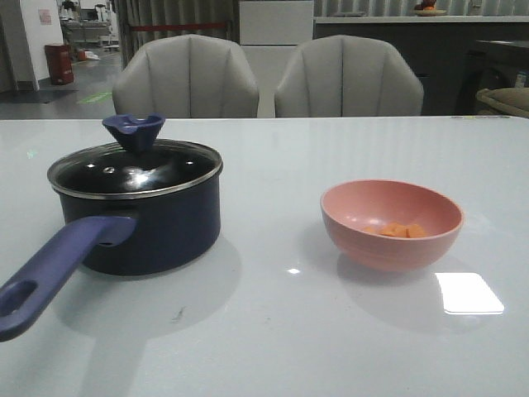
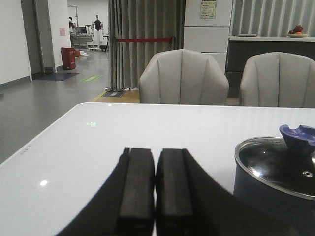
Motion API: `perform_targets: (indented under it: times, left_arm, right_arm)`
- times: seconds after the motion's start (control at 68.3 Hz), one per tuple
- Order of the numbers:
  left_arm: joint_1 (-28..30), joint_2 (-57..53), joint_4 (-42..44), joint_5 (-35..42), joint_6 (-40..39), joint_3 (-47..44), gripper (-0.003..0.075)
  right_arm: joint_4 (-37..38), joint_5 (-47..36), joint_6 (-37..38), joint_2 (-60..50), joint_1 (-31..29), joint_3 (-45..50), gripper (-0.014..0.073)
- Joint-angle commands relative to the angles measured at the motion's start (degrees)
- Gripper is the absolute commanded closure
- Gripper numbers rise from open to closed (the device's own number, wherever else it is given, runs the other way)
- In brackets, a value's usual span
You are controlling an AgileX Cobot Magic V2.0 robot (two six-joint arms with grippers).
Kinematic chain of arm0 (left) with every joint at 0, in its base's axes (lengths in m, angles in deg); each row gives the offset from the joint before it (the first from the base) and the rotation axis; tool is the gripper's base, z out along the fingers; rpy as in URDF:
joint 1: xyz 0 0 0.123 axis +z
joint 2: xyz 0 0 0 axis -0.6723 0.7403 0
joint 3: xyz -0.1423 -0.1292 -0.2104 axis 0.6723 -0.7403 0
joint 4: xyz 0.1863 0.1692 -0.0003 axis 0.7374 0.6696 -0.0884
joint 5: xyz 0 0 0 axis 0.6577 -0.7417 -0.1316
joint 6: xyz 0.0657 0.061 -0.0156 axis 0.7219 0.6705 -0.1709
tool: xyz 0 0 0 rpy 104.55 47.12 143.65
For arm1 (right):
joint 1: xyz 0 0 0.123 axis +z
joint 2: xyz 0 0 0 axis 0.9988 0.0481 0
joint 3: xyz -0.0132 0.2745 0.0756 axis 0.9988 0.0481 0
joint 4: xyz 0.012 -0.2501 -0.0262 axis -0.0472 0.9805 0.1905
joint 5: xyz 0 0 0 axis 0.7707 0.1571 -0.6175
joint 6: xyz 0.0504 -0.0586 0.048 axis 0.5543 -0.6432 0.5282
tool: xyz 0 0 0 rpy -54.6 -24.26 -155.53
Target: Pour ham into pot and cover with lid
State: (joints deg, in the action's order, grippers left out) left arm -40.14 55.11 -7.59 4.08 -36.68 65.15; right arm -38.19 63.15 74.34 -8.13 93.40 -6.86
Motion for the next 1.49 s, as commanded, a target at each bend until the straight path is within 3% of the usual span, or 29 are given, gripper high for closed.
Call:
perform_targets:
  times: [0.0, 0.674, 1.084, 1.186, 1.479]
  left_arm:
    - [-0.16, -1.07, -0.62, 4.54, -0.28, -1.21, 0.0586]
    - [-0.16, -1.07, -0.62, 4.70, -0.28, -1.21, 0.0586]
    - [-0.16, -1.07, -2.10, 19.41, -0.28, -0.05, 0.0586]
    - [-0.16, -0.69, -3.53, 15.93, -0.28, 4.23, 0.0586]
    - [-0.16, 9.58, -6.47, -4.17, -0.28, 20.91, 0.0586]
  right_arm:
    - [0.50, -4.60, -0.34, -1.18, -0.26, -0.28, 0.0444]
    - [0.50, -4.60, -0.34, -1.18, -0.26, -0.28, 0.0444]
    - [0.50, -4.60, -0.34, -1.18, -0.26, -0.28, 0.0444]
    - [0.50, -4.60, -0.34, -1.18, -0.26, -0.28, 0.0444]
    - [0.50, -4.60, -0.34, -1.18, -0.26, -0.28, 0.0444]
